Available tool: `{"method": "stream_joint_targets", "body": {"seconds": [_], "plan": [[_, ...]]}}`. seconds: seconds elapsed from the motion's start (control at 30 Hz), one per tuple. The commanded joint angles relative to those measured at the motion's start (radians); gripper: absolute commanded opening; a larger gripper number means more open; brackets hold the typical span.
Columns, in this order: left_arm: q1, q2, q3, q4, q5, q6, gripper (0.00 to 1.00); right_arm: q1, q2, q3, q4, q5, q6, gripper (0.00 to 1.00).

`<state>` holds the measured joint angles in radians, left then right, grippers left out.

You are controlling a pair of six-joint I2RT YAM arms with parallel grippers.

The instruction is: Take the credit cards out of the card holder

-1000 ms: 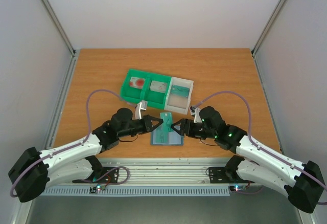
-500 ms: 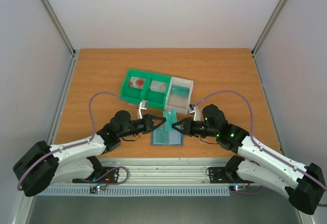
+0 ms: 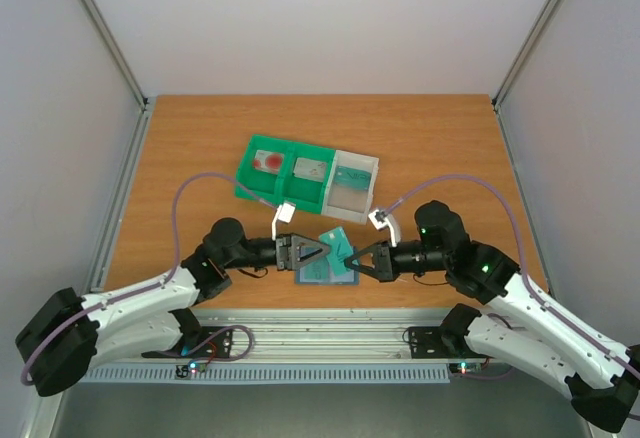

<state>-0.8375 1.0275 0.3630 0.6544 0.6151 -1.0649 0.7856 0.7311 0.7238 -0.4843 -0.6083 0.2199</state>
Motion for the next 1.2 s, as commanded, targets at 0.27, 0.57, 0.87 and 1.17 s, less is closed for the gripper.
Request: {"method": "stream_joint_targets", "body": {"seconds": [0.27, 0.57, 0.87, 1.17], "plan": [[-0.002, -0.155, 0.115, -0.382, 0.237, 0.238, 0.40, 0.004, 0.020, 0.089, -0.192, -0.307, -0.231, 0.01], [-0.002, -0.145, 0.138, -0.402, 0.280, 0.272, 0.01, 0.004, 0.068, 0.111, -0.223, -0.300, -0.260, 0.02], [-0.002, -0.072, 0.153, -0.346, 0.165, 0.259, 0.00, 0.004, -0.038, 0.060, -0.174, 0.040, -0.115, 0.40], [-0.002, -0.030, 0.084, -0.046, -0.047, 0.118, 0.01, 0.004, -0.150, -0.028, -0.011, 0.237, 0.102, 0.65]]}}
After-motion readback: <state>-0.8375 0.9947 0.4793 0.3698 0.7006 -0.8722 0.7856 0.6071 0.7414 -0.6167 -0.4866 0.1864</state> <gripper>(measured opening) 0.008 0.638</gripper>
